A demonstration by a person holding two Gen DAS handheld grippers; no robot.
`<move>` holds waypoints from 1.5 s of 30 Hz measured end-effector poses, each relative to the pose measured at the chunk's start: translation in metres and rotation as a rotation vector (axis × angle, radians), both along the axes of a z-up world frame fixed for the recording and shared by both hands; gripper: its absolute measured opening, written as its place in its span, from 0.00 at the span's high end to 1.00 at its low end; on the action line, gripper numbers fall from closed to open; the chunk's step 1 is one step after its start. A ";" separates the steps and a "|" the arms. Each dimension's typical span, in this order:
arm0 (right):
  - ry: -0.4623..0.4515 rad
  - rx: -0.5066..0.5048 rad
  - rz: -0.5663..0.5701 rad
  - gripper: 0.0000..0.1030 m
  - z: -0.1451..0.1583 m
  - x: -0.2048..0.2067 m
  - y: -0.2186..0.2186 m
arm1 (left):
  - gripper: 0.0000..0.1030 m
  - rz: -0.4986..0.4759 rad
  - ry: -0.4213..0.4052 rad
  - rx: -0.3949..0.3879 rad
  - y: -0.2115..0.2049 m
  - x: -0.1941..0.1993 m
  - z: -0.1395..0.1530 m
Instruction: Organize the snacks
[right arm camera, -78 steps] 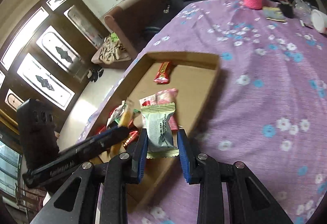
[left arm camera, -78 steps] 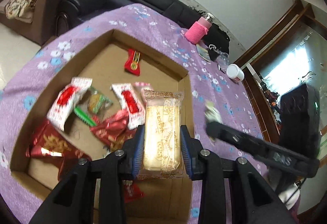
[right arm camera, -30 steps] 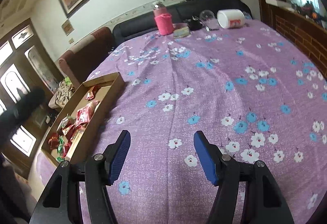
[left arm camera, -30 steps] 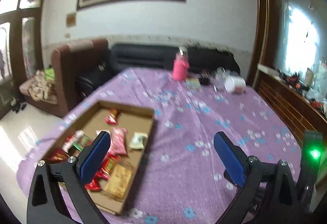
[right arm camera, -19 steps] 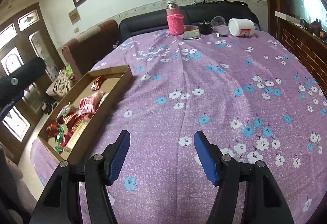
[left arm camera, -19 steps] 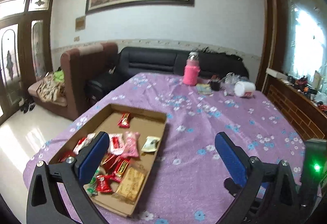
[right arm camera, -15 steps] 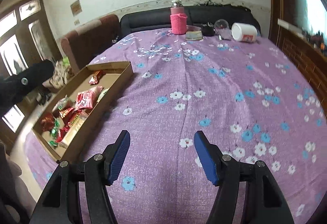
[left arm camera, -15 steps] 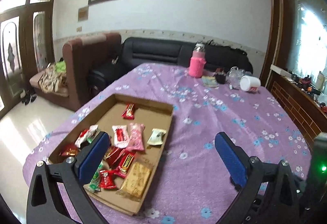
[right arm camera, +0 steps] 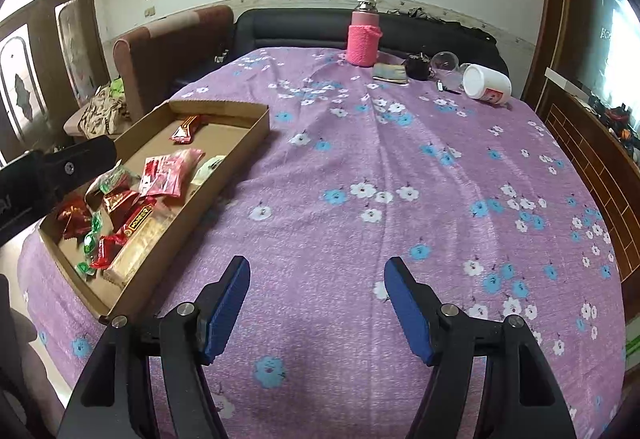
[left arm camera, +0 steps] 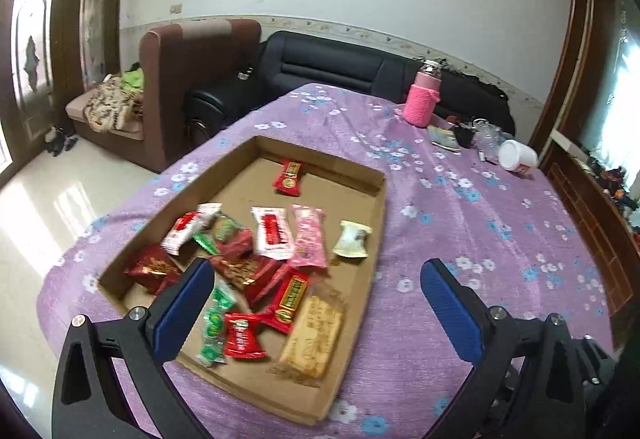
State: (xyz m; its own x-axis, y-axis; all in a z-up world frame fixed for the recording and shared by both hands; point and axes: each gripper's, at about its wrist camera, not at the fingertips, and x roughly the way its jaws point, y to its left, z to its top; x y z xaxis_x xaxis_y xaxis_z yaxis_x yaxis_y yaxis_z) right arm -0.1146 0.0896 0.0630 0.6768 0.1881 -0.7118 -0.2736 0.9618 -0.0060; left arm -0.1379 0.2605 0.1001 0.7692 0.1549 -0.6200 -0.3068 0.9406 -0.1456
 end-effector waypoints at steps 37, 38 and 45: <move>-0.058 -0.018 0.072 0.25 0.018 -0.014 0.035 | 0.00 0.088 0.029 0.058 0.020 -0.012 0.002; -0.054 -0.020 0.070 0.25 0.018 -0.015 0.035 | 0.00 0.085 0.021 0.054 0.020 -0.013 0.003; -0.057 0.018 0.029 0.25 0.016 -0.017 0.024 | 0.00 0.066 -0.034 0.029 0.016 -0.018 0.009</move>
State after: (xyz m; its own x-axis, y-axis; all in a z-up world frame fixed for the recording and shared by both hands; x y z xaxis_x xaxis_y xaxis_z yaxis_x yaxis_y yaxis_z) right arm -0.1321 0.1136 0.0793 0.7101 0.2208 -0.6685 -0.3013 0.9535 -0.0052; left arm -0.1554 0.2760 0.1095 0.7772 0.2239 -0.5881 -0.3639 0.9223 -0.1298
